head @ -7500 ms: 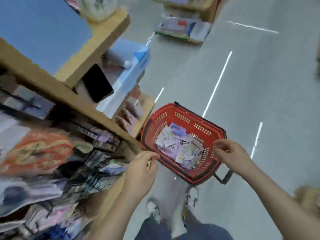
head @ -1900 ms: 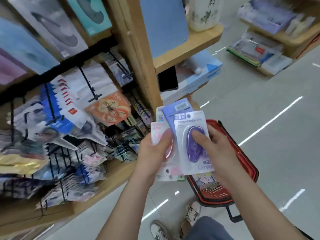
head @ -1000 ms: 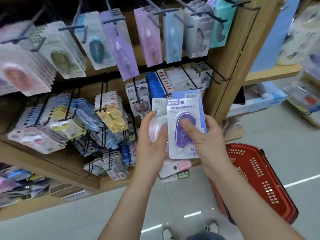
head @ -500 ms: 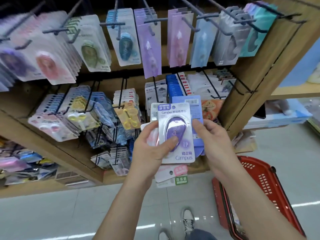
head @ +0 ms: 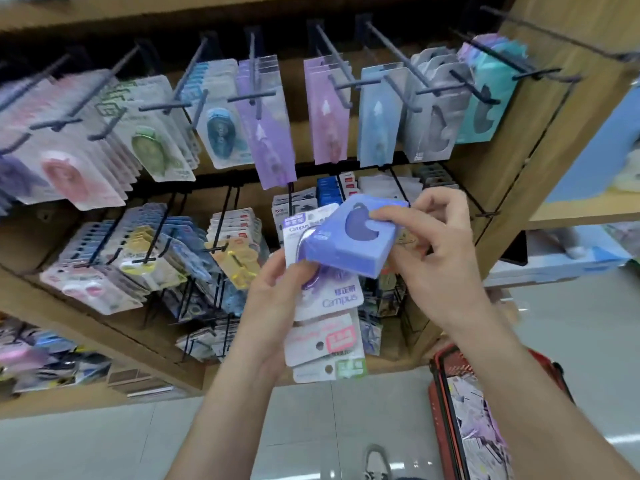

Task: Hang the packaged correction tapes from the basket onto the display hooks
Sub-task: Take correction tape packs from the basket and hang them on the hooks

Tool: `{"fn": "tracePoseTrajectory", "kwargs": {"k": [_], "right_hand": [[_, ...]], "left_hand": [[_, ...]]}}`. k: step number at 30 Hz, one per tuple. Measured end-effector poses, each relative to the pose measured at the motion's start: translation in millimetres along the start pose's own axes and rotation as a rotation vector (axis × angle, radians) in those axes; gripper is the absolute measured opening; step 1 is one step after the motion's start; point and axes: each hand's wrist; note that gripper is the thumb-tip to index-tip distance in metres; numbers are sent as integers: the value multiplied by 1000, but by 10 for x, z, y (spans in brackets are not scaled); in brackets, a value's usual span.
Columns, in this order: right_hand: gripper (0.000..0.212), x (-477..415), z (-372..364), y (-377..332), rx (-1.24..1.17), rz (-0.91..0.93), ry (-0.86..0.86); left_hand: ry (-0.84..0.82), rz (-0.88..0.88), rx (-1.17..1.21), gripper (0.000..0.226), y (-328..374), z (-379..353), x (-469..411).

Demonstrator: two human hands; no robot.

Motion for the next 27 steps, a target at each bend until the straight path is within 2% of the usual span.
{"fn": "tracePoseTrajectory", "kwargs": {"k": [6,9,10,13,14,16,18,20,23,27], "right_hand": [[47,-10,140,151,-214,-295,-127],[36,-105,248,65,-493,-599,-100],[30,-126,291,85,-525,-648,-82],[17,-135,398,200,-350,-552,-39],[22,-140,436,223,-315,-521,-34],[52,-141,529,268,-366,-484,-20],[67,-163,642,306,-412,-496,49],[57,-198,751,384,-428,-534,170],[20,-292,902,506,-497,-597,327],[20,-483,1078,605,-530,-635,370]], "left_hand": [[39,-124,-91,21,69,-144,-96],[12,-202,-171,23,55,-225,-136],[-4,-220,-194,24,51,-261,-144],[-53,-255,-262,29,11,-403,-171],[-56,-281,-283,34,2,-459,-185],[-75,-337,-307,52,-7,-591,-204],[-99,-393,-350,72,-1,-727,-232],[-126,-413,-350,92,-2,-861,-276],[-153,-407,-329,112,-32,-1076,-377],[-249,-408,-306,92,-95,-1338,-466]]}}
Point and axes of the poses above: each hand's wrist, its own x-axis away from the middle knuckle, its own z-axis out of the back of the hand, y = z × x, and after that the axes turned 10 degrees about y, right-handed
